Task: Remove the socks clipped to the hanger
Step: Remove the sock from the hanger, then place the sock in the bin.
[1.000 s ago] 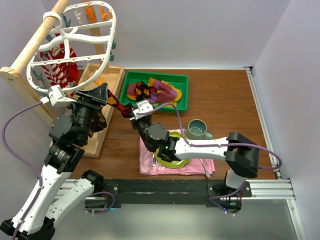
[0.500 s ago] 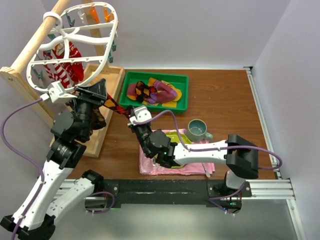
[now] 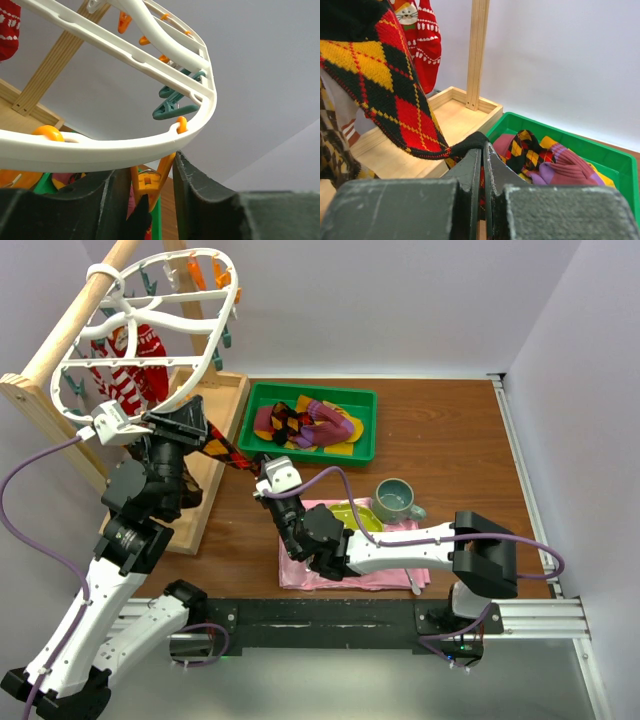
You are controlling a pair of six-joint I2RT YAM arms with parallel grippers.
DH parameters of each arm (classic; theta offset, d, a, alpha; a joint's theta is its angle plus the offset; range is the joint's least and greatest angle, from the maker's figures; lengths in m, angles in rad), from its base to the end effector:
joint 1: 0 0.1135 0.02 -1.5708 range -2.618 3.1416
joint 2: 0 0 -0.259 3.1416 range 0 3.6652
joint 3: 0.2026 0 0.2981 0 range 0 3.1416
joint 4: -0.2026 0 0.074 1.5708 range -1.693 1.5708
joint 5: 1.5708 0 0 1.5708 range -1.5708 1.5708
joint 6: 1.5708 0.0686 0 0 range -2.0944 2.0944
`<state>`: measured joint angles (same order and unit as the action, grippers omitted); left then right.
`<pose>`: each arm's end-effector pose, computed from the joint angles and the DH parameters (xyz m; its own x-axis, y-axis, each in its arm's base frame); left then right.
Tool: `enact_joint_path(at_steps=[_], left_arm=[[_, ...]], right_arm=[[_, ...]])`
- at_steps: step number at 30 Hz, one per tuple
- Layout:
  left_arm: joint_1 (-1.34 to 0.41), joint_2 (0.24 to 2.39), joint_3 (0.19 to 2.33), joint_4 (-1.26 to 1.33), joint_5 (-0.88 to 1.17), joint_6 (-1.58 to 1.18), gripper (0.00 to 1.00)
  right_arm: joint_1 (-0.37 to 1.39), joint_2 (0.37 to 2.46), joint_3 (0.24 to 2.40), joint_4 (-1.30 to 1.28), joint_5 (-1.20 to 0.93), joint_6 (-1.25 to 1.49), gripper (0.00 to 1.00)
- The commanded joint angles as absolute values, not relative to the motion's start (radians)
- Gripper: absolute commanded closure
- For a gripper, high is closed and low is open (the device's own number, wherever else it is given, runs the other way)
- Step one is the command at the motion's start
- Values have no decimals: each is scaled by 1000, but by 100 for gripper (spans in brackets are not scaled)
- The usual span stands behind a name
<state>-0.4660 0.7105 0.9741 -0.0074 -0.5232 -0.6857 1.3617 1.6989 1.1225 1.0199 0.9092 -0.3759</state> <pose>0.2111 -0.0678 0.4502 0.2022 -0.7157 -0.6685 0.1104 0.6949 -0.7105 0.1434 0.4148 0.3114 0.2492 0.0877 -0.9645 -0.3887 0.9212 -0.0167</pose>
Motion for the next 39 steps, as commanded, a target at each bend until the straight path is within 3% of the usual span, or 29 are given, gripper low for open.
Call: enact_joint_path(at_steps=[1,11,16,23,24,26,27,30,33,39], left_arm=[[-468,707,996,49,-563,-655,66],[-468,696,992,48,-557,-644,99],[-468,695,994,45,-551,-641,100],[-468,695,1006,28,-525,-641,99],[-468,696,1009,25,-519,-641,96],[-468,699,1012,18,-483,-637,74],[-468,703,1019,17,-465,-629,54],[-468,710,1037,2,-387,-615,32],[-468,703,1043,-48,-310,-604,25],[-468,722,1075,-90,-118,-574,21]], right_arm=[[1370,1697,1115,1106,948,-397,100],[1368,1686,1095,1108,945,-387,100],[1345,1657,1072,1083,940,-335,100],[1229,1568,1060,850,836,-80,100],[1217,1560,1063,826,824,-57,100],[1184,1543,1074,764,784,-8,100],[1171,1537,1075,744,769,23,100],[1134,1517,1080,690,718,81,100],[1103,1503,1083,658,683,109,100],[1022,1488,1095,597,603,172,100]])
